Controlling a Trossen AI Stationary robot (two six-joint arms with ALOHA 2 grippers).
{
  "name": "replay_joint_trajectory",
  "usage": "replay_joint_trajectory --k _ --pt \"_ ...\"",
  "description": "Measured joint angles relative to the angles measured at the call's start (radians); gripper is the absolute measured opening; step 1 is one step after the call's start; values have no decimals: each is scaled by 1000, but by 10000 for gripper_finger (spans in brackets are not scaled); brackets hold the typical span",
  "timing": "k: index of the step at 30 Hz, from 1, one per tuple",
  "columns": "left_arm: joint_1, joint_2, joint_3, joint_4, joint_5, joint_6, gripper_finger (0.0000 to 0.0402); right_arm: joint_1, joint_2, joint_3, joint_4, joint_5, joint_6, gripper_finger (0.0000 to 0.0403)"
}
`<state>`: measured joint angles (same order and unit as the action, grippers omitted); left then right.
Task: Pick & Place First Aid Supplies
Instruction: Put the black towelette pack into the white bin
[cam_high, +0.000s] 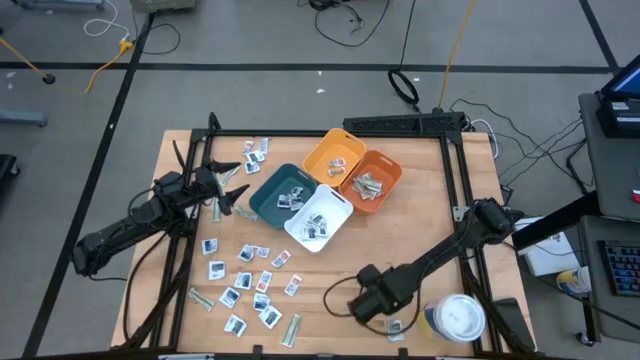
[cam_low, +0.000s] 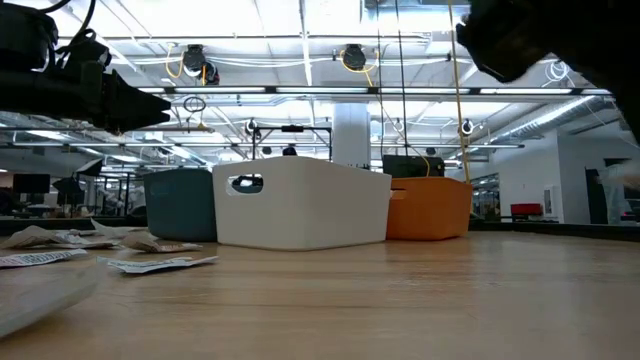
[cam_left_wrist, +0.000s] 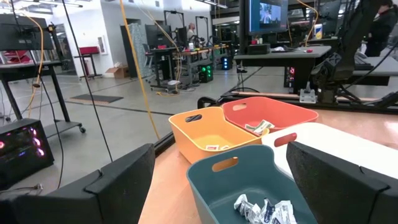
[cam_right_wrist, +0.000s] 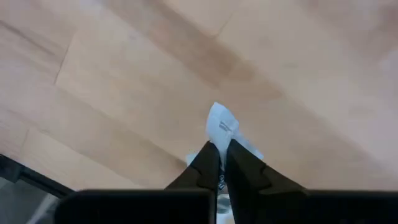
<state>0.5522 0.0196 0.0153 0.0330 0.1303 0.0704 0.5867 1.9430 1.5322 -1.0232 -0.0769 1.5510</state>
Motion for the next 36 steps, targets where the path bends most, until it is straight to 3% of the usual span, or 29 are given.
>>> replay_joint_trajectory --k 9,15,21,36 --pt "0 0 0 0 0 0 367 -91 -125 1 -202 -1 -212 5" --pt "0 0 0 0 0 0 367 -157 -168 2 -367 0 -258 5" --pt "0 0 0 0 0 0 367 -234 -171 5 -379 -2 -314 5" --pt "0 0 0 0 0 0 367 -521 58 361 -341 29 -673 4"
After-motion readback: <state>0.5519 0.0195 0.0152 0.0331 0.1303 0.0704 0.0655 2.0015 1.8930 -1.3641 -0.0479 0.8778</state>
